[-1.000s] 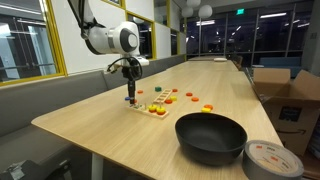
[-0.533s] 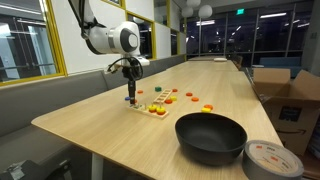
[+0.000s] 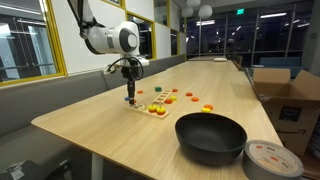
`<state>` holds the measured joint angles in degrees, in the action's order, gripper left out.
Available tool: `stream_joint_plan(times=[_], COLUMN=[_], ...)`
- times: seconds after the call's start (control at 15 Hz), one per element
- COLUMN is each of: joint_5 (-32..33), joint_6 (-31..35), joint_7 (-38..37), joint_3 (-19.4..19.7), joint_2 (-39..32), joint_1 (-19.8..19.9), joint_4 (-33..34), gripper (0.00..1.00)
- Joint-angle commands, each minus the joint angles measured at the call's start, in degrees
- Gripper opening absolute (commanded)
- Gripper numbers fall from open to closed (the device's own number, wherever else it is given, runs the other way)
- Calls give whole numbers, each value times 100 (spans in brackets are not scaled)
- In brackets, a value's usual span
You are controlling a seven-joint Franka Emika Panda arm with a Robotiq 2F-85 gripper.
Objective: Pick up the orange object and put it on the wooden object
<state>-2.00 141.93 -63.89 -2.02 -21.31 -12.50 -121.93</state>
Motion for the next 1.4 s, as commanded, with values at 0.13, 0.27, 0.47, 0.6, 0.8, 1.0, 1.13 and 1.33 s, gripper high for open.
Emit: stream_joint_plan(times=[0.13, 0.27, 0.47, 0.6, 0.8, 1.0, 1.13, 1.33], joint_5=[-265, -291, -322, -339, -349, -363, -371, -379], joint_6=[79, 80, 84, 99, 127, 155, 165, 177], joint_7=[246, 262, 287, 295, 295, 293, 298, 305], joint_3=[-83, -78, -76, -72, -66, -66, -71, -72], joint_2=[45, 51, 63, 78, 108, 138, 155, 134], joint_1=[81, 75, 77, 80, 82, 92, 98, 96], joint_4=[-200, -213, -235, -254, -289, -344, -385, -500], gripper=[18, 18, 18, 18, 18, 18, 18, 18])
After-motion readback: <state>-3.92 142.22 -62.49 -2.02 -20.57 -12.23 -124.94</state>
